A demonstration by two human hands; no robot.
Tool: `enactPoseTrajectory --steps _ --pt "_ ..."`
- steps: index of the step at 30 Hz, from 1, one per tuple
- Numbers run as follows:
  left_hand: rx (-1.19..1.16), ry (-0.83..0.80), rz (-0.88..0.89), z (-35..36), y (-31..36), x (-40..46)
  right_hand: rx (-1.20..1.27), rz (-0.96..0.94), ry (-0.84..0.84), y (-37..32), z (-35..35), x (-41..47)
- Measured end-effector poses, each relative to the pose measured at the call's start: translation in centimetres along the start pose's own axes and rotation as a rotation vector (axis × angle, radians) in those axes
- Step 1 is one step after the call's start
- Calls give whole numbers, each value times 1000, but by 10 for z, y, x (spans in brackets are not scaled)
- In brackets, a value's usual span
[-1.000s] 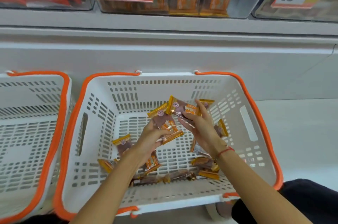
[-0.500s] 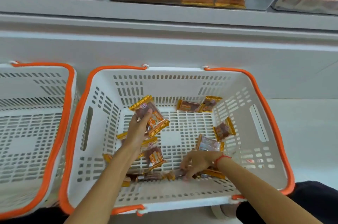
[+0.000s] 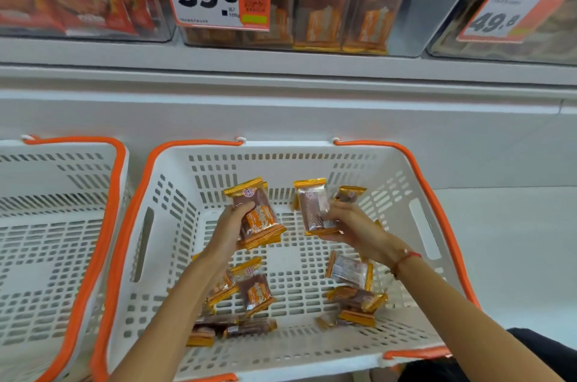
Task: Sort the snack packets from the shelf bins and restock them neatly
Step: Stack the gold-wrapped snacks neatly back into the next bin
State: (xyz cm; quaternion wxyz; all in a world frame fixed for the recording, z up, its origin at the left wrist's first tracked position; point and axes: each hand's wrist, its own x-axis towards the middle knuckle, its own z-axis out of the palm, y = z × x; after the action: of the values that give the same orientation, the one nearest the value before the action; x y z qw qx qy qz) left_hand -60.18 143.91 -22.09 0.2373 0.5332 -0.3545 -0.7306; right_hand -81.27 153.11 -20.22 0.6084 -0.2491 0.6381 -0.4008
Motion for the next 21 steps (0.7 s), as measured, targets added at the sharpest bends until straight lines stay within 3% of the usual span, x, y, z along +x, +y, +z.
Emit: enactPoseTrajectory --steps 6,10,13,15,16,18,21 --pt "174 -116 110 7 22 -16 184 -112 -118 -57 11 -25" --pt "20 -89 93 15 35 -18 153 -272 -70 -69 21 -35" --pt "-101 -96 40 19 43 -19 -360 -819 297 -63 27 -36" --pt "-166 -138 17 23 49 -24 -800 -1098 389 -59 31 -33" --pt "-177 -158 17 25 51 -26 -955 -1141 380 -55 31 -30" --pt "-188 -173 25 26 51 -27 -999 -1046 304 -51 28 -25" --pt "-172 -131 37 27 45 -24 -512 -664 45 -52 39 -26"
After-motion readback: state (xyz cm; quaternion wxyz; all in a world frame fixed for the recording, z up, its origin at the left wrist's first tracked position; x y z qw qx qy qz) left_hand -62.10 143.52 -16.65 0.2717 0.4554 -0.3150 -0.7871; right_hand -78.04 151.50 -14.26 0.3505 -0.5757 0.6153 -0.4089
